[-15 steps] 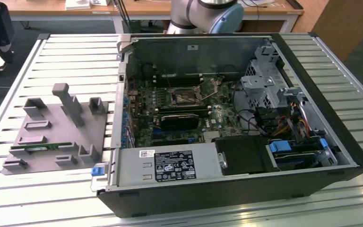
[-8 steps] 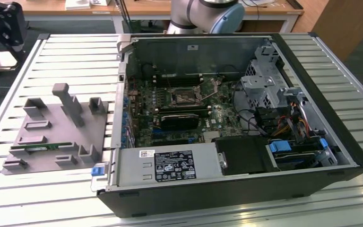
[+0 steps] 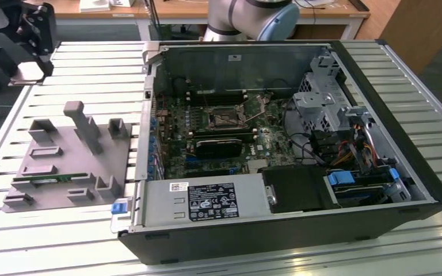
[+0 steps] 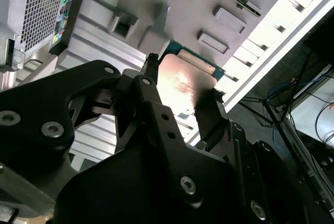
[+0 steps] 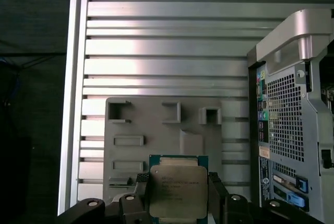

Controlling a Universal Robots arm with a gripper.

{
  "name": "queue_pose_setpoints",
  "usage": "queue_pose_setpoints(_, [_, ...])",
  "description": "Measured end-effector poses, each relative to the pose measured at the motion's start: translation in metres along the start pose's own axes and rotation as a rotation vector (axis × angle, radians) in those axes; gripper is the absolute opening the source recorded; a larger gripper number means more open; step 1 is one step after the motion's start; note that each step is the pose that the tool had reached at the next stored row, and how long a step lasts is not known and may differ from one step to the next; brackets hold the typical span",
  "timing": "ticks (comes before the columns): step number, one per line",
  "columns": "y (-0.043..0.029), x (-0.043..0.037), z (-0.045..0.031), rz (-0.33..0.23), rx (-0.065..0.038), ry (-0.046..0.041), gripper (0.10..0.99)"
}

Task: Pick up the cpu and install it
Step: 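Pick up the cpu and move it towards the insertion slot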

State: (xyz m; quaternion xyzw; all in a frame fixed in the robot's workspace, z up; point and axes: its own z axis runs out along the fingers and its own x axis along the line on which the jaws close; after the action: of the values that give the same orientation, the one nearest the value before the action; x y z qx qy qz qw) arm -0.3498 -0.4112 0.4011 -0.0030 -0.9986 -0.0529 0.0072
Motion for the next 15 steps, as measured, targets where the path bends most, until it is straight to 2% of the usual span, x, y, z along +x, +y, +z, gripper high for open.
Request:
queue_pose_setpoints(7, [0.0001,-0.0142,-0.0001,0.000,0.000,-0.0001,0.533])
queue_pose_setpoints(9, [0.0001,-0.0199,-0.0002,0.000,0.000,-0.0001,0.533])
queue_pose_setpoints(10, [0.0002,-0.0275,-0.0004,0.000,0.000,0.0001,0.533])
queue_pose_setpoints(15, [0.0003,-0.0379,-0.0004,0.000,0.000,-0.0004,0.533])
